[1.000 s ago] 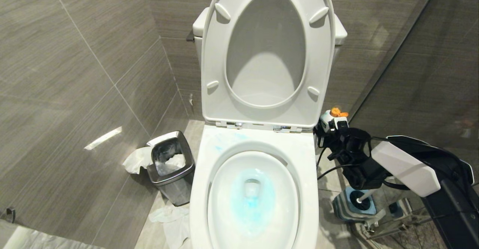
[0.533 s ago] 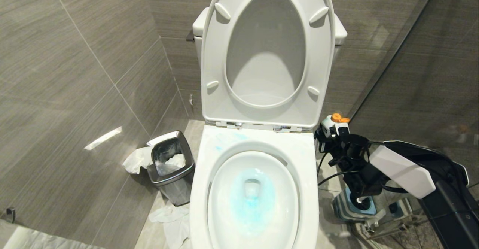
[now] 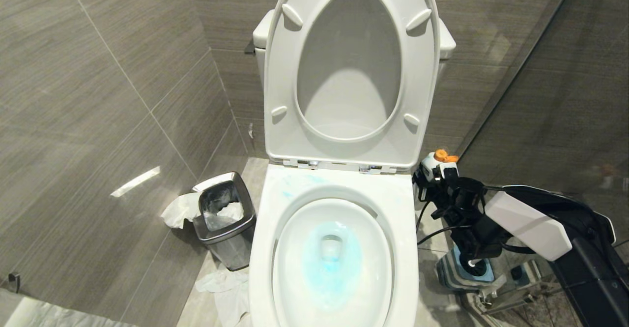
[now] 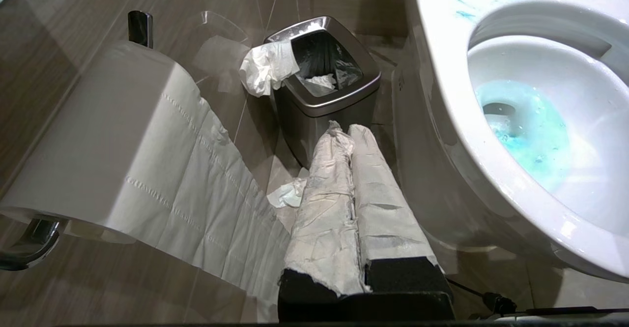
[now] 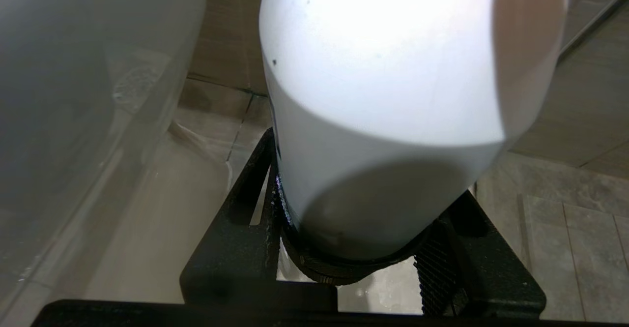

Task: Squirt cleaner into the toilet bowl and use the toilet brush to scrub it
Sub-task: Place the cleaning agent on the floor

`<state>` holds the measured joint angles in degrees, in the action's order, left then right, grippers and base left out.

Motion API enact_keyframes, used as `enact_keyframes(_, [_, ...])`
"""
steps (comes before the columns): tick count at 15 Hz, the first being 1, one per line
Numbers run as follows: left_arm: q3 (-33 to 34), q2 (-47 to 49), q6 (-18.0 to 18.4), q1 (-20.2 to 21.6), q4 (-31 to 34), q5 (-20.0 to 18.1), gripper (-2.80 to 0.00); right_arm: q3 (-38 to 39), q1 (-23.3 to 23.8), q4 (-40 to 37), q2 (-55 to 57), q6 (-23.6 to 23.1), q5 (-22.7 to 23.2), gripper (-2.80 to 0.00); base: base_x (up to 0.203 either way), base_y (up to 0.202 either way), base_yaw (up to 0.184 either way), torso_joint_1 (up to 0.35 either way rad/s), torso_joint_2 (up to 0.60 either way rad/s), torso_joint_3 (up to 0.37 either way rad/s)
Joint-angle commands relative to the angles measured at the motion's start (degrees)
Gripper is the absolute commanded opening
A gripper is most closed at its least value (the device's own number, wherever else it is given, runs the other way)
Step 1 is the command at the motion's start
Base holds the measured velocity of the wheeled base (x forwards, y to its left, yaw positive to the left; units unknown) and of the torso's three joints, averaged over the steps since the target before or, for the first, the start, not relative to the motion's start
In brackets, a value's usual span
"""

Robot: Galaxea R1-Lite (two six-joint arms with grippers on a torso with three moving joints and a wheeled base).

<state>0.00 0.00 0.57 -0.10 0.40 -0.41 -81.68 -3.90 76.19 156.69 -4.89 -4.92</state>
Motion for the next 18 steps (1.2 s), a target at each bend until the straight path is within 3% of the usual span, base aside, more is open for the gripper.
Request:
enact_keyframes(1, [0.09,0.09,-0.13,0.01,0.04,-0.03,-2.80,0.95,0.03,0.45,-1.17,-0.03,0.00,-2.80,0.000,0.000,0.000,0.000,0.00,0.000])
enact_keyframes(7, [0.09,0.09,-0.05,0.01,0.04,-0.03,-2.80,1.26,-0.23,0.45,-1.91,-0.21,0.08,-2.80,0.000,0.000,0.000,0.000,0.00,-0.013])
enact_keyframes(18, [0.18,0.09,-0.40,0.01,-0.05,0.15,-2.80,-1.71,-0.58,0.40,-1.84,-0.49,-0.08,-2.80,0.000,0.000,0.000,0.002,0.00,-0.183])
